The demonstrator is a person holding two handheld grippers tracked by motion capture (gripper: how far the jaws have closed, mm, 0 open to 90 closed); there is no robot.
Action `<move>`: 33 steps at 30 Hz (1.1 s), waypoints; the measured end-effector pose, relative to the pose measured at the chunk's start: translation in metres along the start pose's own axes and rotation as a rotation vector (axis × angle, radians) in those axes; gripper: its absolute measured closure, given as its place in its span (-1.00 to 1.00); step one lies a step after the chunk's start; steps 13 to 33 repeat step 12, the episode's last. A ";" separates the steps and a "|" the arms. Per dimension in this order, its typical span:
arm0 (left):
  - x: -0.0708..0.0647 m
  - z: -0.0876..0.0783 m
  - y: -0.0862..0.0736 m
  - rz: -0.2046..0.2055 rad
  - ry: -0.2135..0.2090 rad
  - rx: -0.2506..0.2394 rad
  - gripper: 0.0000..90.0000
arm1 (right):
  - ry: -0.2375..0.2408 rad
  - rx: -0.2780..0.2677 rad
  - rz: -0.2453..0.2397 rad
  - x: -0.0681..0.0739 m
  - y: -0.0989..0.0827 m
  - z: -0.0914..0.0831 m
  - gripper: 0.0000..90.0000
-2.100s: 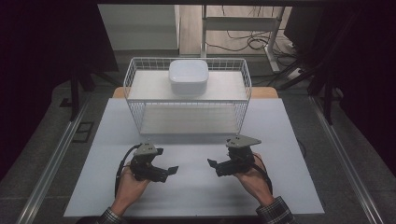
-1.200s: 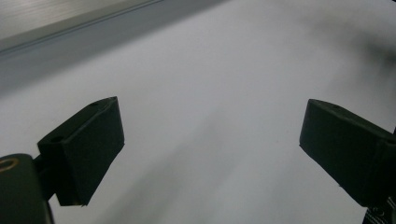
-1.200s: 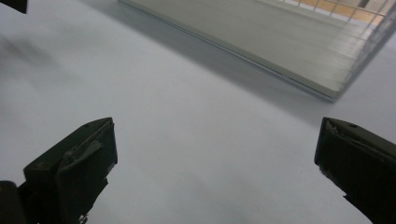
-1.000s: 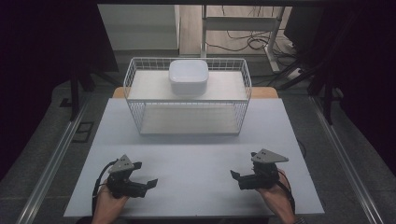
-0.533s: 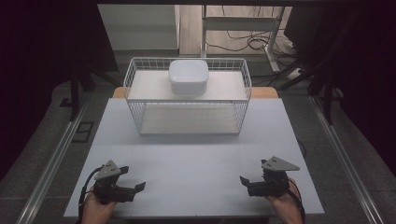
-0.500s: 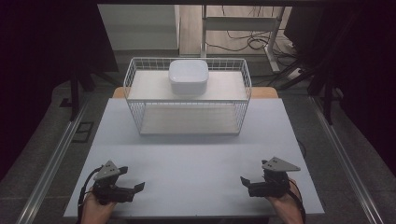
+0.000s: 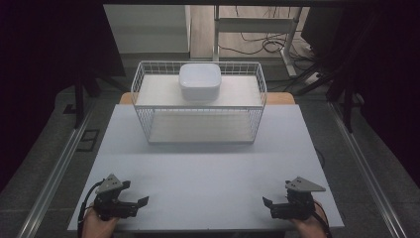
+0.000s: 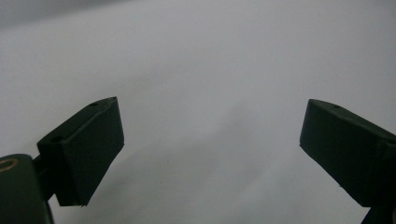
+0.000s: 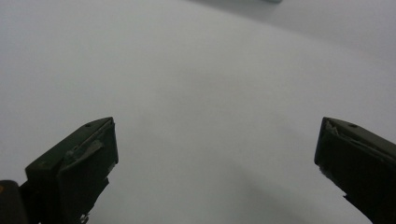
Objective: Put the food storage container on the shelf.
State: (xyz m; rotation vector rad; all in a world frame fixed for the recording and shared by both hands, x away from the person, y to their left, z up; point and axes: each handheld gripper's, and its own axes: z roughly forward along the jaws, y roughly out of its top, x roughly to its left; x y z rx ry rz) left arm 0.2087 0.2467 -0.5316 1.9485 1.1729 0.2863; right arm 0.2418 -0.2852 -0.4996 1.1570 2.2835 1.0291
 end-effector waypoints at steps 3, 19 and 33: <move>0.000 0.001 0.000 -0.006 0.001 0.005 -0.87 | -0.007 0.046 0.000 0.001 -0.007 0.001 -1.00; 0.002 0.003 0.001 -0.019 0.002 0.025 -0.85 | -0.010 0.059 0.002 0.001 -0.008 0.002 -1.00; 0.002 0.003 0.001 -0.019 0.002 0.025 -0.85 | -0.010 0.059 0.002 0.001 -0.008 0.002 -1.00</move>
